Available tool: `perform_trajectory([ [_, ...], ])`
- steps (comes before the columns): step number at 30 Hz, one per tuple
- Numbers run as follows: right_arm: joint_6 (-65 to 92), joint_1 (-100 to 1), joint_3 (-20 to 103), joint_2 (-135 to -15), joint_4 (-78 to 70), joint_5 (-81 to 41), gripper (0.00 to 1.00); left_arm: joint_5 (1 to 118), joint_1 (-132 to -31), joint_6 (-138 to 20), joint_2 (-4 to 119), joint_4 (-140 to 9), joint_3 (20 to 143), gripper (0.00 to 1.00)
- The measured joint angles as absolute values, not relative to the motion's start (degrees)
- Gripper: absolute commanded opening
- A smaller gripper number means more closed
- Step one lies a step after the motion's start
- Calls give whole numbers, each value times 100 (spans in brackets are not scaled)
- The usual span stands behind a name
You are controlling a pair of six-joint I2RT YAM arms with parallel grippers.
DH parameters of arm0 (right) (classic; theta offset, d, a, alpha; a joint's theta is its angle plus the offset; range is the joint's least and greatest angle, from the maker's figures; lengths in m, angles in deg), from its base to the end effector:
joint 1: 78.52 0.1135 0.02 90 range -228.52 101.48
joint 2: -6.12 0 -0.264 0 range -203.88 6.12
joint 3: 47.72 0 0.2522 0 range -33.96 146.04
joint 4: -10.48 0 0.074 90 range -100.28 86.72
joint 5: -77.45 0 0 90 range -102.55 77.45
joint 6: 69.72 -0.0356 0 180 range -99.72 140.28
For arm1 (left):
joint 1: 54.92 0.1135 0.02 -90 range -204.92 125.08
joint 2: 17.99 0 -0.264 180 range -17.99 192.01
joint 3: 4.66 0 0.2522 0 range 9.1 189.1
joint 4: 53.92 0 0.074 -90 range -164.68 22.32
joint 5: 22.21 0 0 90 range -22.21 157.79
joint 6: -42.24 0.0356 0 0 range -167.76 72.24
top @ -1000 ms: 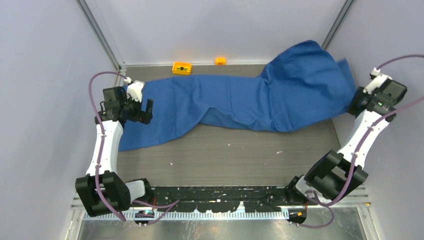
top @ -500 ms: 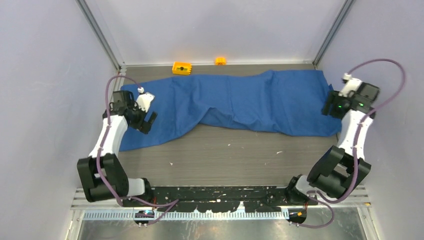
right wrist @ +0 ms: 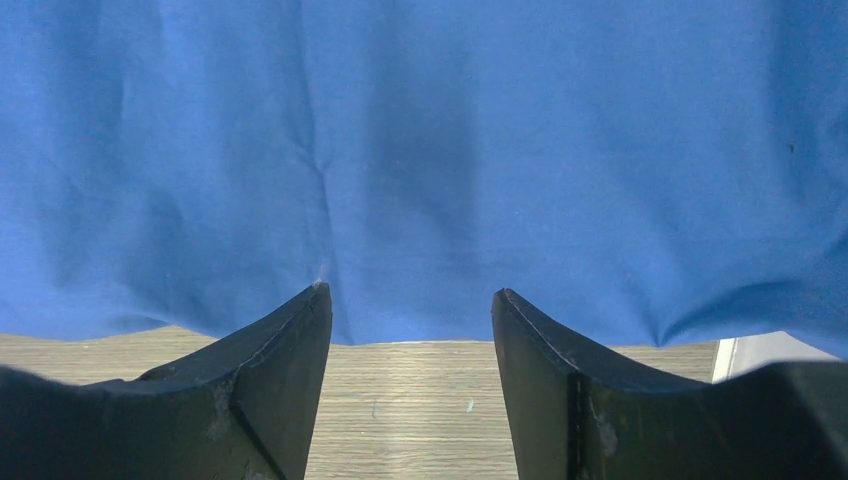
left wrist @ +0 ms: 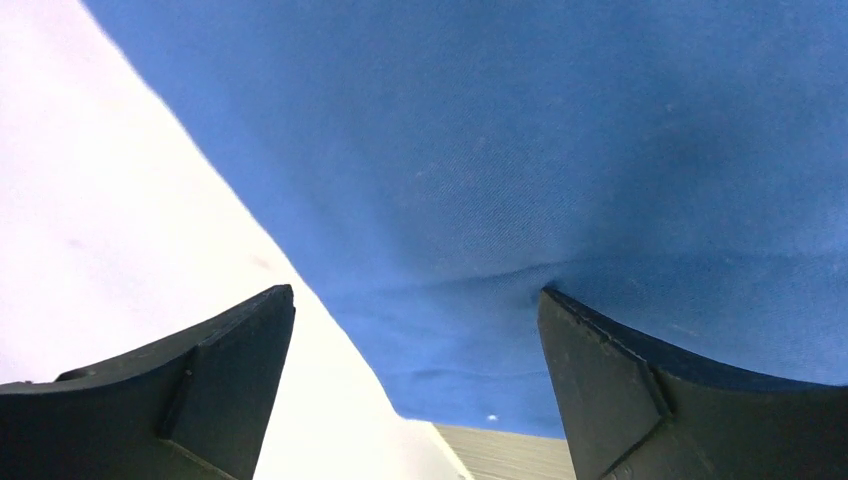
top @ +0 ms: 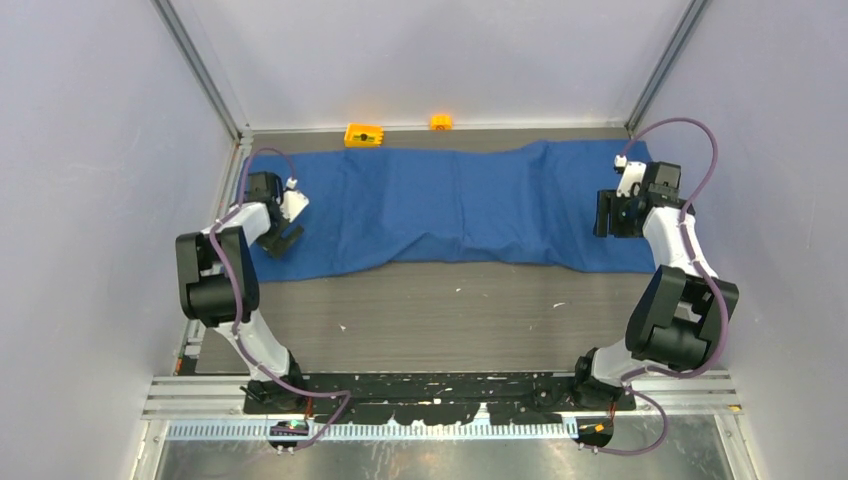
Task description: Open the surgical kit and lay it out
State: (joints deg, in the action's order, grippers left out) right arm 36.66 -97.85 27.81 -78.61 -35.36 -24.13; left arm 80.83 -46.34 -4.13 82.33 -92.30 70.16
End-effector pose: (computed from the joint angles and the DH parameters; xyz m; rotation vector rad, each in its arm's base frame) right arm 0.2921 -0.0949 0.2468 -0.0155 2.5028 -0.0001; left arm 0.3377 0.0591 0.1671 0.7657 2.6693 0.5683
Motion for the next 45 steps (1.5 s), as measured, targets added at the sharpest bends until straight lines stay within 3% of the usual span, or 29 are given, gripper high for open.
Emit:
perform_trajectory([
  [14,3961,-9737,3168,-8534,-3687,-2015,64,8879,-4022,313,8845,-8374,7475,99],
  [22,3410,-9208,4434,-9039,-3577,-2268,63,7379,-3985,-1254,8040,-9659,8004,100],
  [28,2757,-8697,5295,-9795,-3403,-2559,63,6341,-4839,-2703,7730,-9633,9294,94],
  [37,2219,-8384,5658,-10289,-3383,-2970,63,5194,-5987,-4546,10097,-9434,11656,83],
  [45,2245,-8395,5599,-10289,-3411,-3025,62,4866,-6000,-5503,11887,-9700,13046,88],
])
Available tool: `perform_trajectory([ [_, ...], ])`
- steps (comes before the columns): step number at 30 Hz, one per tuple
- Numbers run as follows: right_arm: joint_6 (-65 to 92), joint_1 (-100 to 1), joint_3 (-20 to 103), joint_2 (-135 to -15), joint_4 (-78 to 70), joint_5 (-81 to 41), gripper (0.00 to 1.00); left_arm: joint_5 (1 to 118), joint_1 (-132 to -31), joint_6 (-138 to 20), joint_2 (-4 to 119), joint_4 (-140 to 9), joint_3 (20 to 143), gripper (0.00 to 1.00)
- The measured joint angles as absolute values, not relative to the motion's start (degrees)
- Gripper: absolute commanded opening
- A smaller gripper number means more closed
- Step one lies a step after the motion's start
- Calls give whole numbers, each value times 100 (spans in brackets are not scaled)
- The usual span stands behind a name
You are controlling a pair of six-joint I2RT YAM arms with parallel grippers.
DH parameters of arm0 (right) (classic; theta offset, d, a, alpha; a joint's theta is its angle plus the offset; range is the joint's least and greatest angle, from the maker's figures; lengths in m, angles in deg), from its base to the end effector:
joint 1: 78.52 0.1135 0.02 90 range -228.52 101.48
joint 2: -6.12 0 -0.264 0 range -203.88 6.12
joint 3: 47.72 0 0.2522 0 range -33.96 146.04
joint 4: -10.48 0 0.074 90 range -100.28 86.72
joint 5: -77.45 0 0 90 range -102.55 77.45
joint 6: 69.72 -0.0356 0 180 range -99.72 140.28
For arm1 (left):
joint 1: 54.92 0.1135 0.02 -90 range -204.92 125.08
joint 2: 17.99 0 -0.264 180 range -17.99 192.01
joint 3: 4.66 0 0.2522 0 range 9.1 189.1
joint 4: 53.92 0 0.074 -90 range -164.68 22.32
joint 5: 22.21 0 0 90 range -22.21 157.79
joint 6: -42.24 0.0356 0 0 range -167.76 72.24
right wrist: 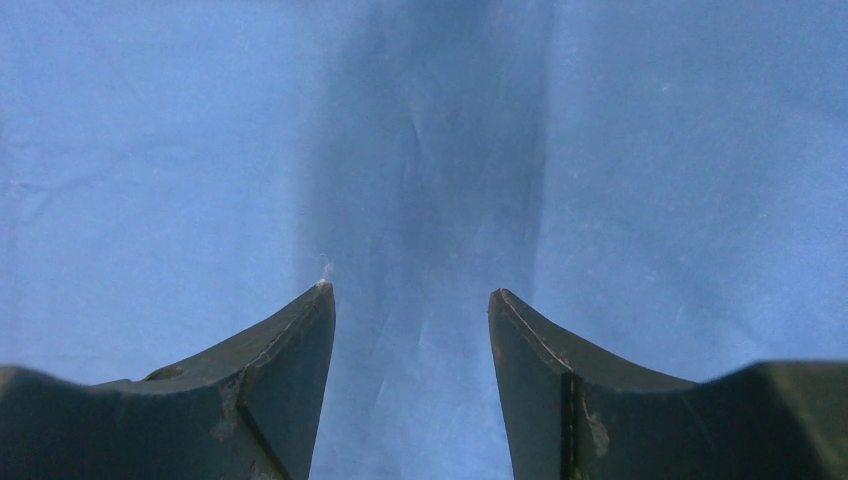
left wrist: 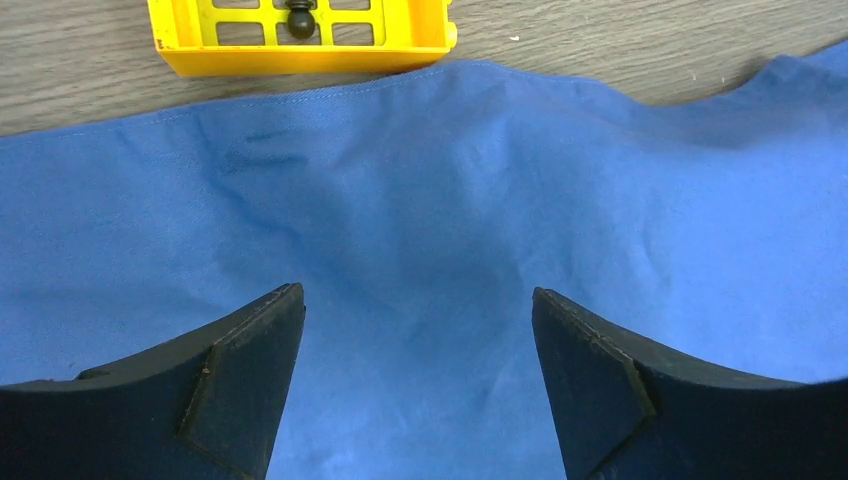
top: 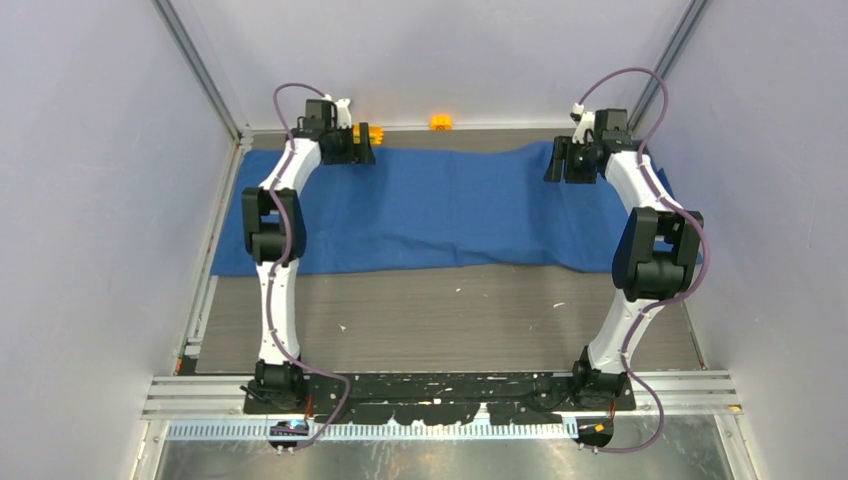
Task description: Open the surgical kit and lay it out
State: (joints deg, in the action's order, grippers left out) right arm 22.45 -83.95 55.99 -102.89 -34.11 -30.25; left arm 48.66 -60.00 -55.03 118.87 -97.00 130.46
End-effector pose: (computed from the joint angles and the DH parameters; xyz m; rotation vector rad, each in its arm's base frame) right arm 0.4257 -0.0296 0.2573 -0.0683 2.4099 0.3157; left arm 0.5379 -0.0595 0.2105 0.1197 2.3496 -0.4982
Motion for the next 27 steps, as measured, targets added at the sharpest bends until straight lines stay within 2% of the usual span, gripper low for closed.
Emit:
perform_trajectory([
  [11,2462,-8395,5586,-10302,-3636,-3020,62,4627,-6000,-5632,12167,-9748,13394,90],
  [21,2669,-8395,5586,-10399,-3899,-2957,62,4059,-5974,-3171,11959,-10033,13213,87],
  [27,2728,-8395,5588,-10440,-3936,-2939,62,3731,-5974,-1763,12409,-10723,14594,93],
])
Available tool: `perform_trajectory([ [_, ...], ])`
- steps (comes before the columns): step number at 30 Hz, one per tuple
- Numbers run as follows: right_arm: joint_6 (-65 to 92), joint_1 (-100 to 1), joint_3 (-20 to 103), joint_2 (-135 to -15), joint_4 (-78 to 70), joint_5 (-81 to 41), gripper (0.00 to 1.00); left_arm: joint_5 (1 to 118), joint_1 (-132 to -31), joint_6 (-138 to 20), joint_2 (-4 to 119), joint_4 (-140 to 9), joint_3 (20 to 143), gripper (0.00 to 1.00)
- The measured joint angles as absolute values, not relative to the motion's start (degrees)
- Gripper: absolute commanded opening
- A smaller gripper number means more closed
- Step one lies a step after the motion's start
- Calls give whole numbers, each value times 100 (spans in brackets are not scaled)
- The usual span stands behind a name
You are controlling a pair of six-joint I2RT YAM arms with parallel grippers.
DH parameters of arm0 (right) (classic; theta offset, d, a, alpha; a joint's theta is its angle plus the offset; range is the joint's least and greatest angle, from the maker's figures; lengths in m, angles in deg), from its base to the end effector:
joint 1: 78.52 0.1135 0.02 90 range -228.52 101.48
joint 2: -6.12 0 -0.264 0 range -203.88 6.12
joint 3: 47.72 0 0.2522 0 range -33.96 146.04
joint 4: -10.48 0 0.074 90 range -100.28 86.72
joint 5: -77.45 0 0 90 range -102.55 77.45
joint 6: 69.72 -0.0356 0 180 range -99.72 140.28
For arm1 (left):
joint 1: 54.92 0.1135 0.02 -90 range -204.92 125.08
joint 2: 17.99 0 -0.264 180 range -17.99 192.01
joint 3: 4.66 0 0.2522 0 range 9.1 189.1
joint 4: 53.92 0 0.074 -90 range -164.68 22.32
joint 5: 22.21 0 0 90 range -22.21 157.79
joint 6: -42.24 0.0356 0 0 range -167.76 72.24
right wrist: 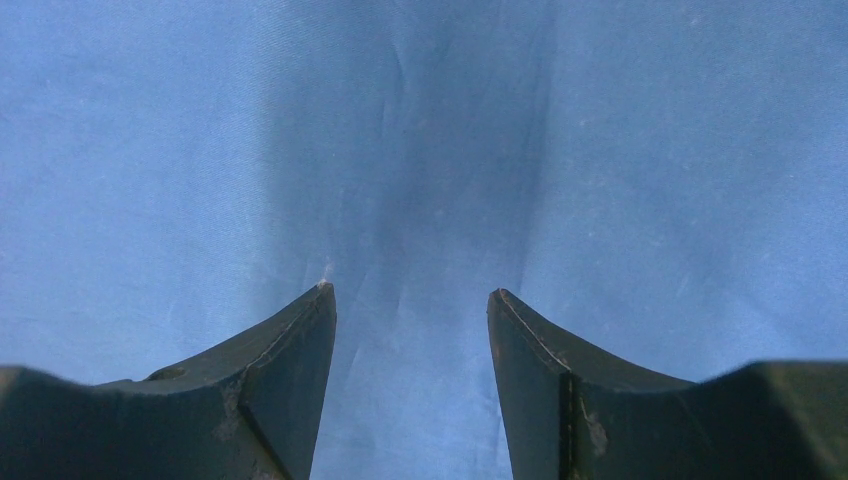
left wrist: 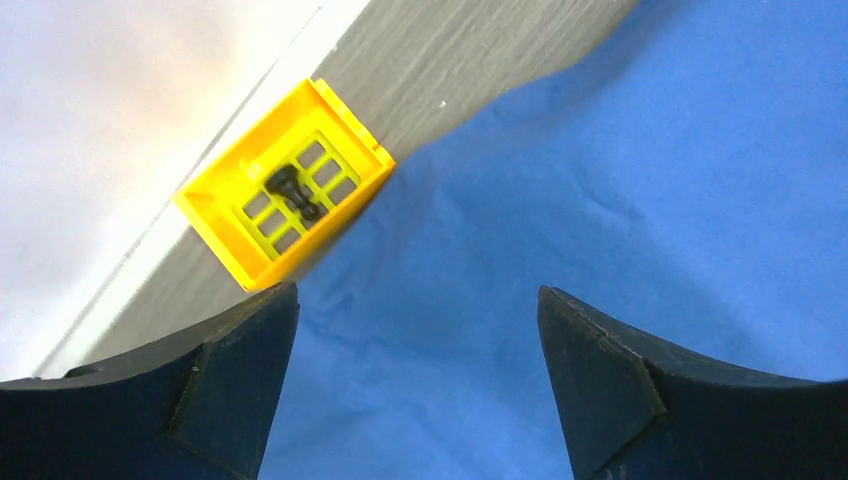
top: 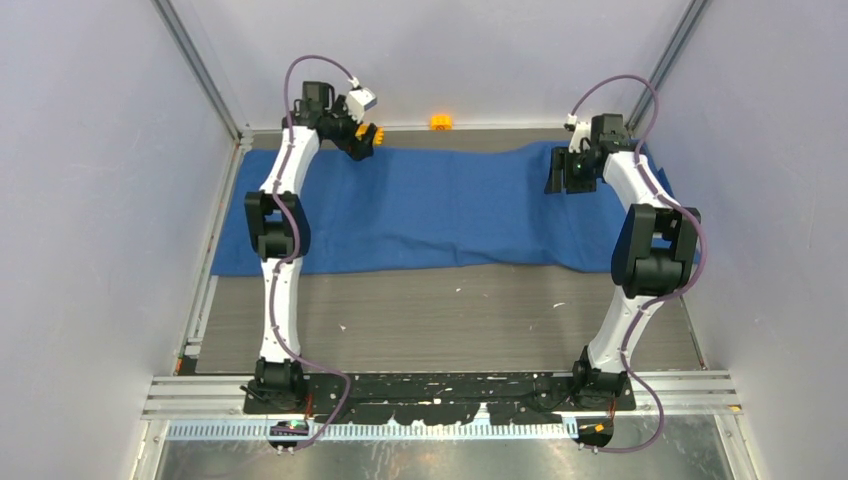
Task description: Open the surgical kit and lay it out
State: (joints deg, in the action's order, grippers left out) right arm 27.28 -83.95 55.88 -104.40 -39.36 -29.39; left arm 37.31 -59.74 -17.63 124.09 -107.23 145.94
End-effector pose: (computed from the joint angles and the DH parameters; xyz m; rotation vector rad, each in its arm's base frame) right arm 0.4212 -0.0297 0.2400 -0.1459 2.5188 0.2895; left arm 0.5485 -0.0644 0.2394 0.9141 2.0582 -0.3907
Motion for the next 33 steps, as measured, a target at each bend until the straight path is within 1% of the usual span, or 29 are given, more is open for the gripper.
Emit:
perform_trajectory([
  [1,2735,-8395,5588,-10442,-3940,-2933,62,3685,-5974,-1593,12547,-10806,14904,94],
  [4,2761,-8395,5588,-10469,-3956,-2904,62,3605,-5974,-1296,12799,-10913,15276,95],
  [11,2811,-8395,5588,-10521,-3986,-2824,62,3382,-5974,-1311,13056,-10999,15090,94],
  [14,2818,-8395,5588,-10552,-3986,-2808,62,3305,-5974,-1501,13155,-10972,15090,90],
  [16,2827,-8395,5588,-10567,-3993,-2808,61,3296,-5974,-1634,13207,-10948,15103,84],
  [19,2840,-8395,5588,-10576,-4021,-2808,61,3259,-5974,-1827,13321,-10907,15149,73],
  [20,2853,-8395,5588,-10576,-4028,-2808,61,3257,-5972,-1901,13354,-10896,15153,66],
  [21,2857,-8395,5588,-10576,-4028,-2808,61,3251,-5974,-1958,13384,-10883,15153,62],
  [25,2879,-8395,5588,-10576,-4030,-2806,61,3229,-5967,-2192,13461,-10806,15153,48],
  [27,2881,-8395,5588,-10576,-4050,-2806,61,3231,-5961,-2273,13465,-10730,15151,40],
  [28,2883,-8395,5588,-10576,-4061,-2806,61,3229,-5954,-2329,13465,-10671,15143,34],
  [29,2886,-8395,5588,-10576,-4076,-2806,61,3229,-5952,-2360,13465,-10614,15132,26],
  [30,2888,-8395,5588,-10576,-4089,-2806,61,3229,-5950,-2395,13465,-10559,15123,13],
  [31,2892,-8395,5588,-10576,-4100,-2806,61,3226,-5950,-2434,13465,-10522,15108,2],
  [32,2894,-8395,5592,-10576,-4113,-2808,61,3224,-5945,-2450,13465,-10478,15097,0],
  [33,2894,-8395,5592,-10576,-4117,-2806,61,3222,-5945,-2511,13465,-10448,15090,0],
])
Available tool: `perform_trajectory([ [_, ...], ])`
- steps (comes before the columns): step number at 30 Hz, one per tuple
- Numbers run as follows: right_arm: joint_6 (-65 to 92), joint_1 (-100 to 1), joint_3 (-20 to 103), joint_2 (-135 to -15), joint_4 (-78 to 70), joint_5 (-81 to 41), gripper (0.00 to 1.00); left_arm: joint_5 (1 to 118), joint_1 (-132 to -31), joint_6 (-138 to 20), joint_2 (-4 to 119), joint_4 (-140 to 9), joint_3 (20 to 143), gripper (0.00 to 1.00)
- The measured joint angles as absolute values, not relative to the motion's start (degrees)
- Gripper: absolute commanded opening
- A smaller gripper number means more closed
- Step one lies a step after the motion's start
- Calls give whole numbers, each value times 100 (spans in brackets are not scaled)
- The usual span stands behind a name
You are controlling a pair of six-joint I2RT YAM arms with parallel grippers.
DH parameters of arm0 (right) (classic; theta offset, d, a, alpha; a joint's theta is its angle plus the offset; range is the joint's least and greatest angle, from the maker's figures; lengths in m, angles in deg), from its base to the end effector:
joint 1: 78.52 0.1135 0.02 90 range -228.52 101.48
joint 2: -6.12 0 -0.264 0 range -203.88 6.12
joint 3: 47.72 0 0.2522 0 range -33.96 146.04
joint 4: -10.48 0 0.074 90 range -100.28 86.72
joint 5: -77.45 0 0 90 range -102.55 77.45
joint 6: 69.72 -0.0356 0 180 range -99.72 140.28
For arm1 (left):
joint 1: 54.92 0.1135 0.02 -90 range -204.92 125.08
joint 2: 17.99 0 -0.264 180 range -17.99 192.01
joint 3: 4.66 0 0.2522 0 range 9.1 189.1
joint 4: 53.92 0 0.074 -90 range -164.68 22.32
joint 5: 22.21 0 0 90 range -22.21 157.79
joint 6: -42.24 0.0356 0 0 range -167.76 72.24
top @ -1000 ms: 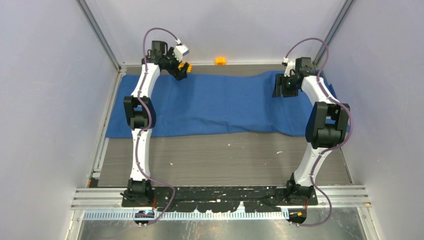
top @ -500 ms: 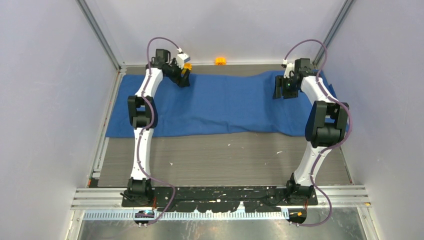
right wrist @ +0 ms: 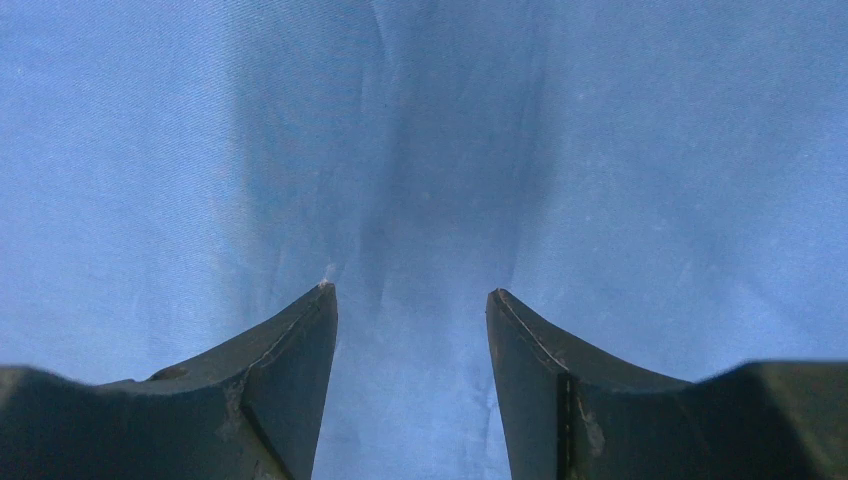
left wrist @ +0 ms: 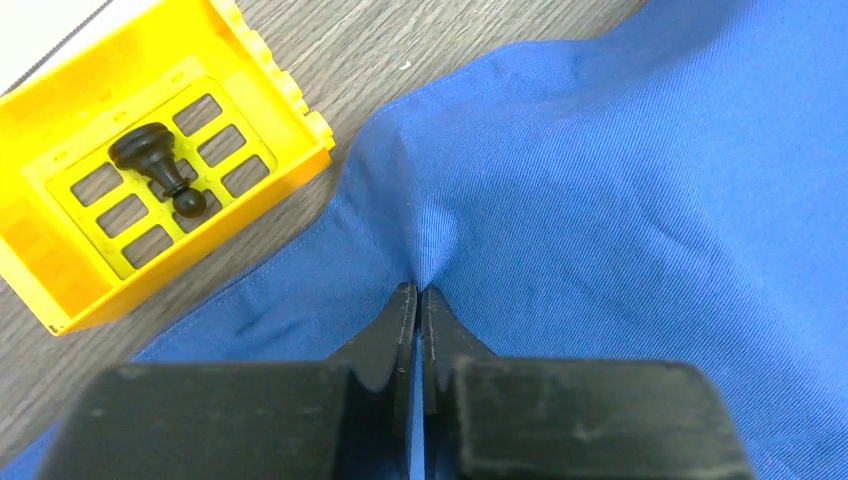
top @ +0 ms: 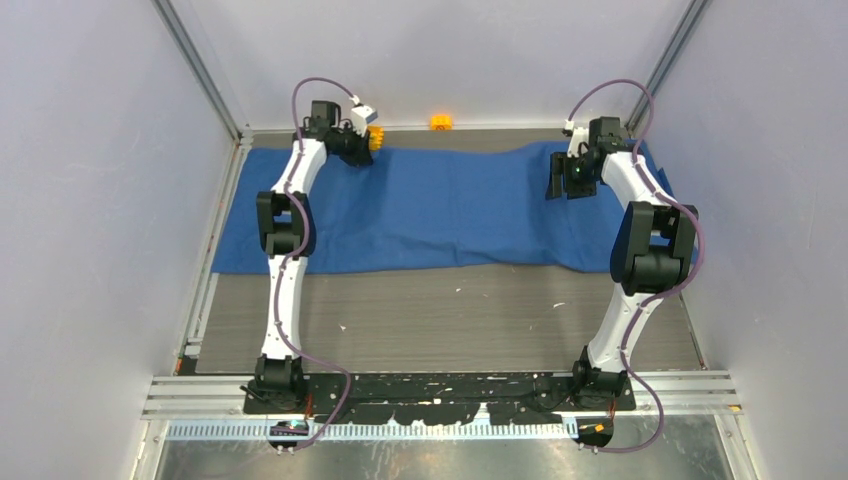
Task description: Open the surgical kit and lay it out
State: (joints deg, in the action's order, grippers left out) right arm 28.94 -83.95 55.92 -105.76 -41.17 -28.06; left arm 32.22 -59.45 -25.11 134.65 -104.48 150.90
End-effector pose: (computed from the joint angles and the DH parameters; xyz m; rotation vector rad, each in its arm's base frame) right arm 0.4213 -0.0305 0.2286 -0.1670 2.5731 0.2633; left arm 0.5723 -0.0661 0.1716 0.8049 2.1330 -0.5786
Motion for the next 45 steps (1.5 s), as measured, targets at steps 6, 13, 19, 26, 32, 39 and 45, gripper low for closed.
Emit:
perform_trajectory([
  [6,2897,-8395,5649,-10576,-4181,-2806,61,3218,-5941,-2679,13432,-10253,14931,0],
  [13,2899,-8395,5669,-10576,-4233,-2806,61,3216,-5934,-2788,12956,-9991,14358,0],
  [19,2903,-8395,5734,-10576,-4240,-2806,61,3089,-5891,-2738,12117,-9919,13750,0],
  [26,2916,-8395,5841,-10573,-4240,-2808,61,2693,-5908,-2041,10917,-10365,12813,0],
  [32,2918,-8395,5850,-10547,-4238,-2808,61,2579,-6035,-911,10053,-11316,11774,0],
  [39,2925,-8395,5850,-10536,-4240,-2808,61,3056,-6647,92,9212,-12076,10223,0],
  [45,2943,-8395,5850,-10534,-4240,-2808,61,3456,-6957,95,9107,-12284,10019,36],
])
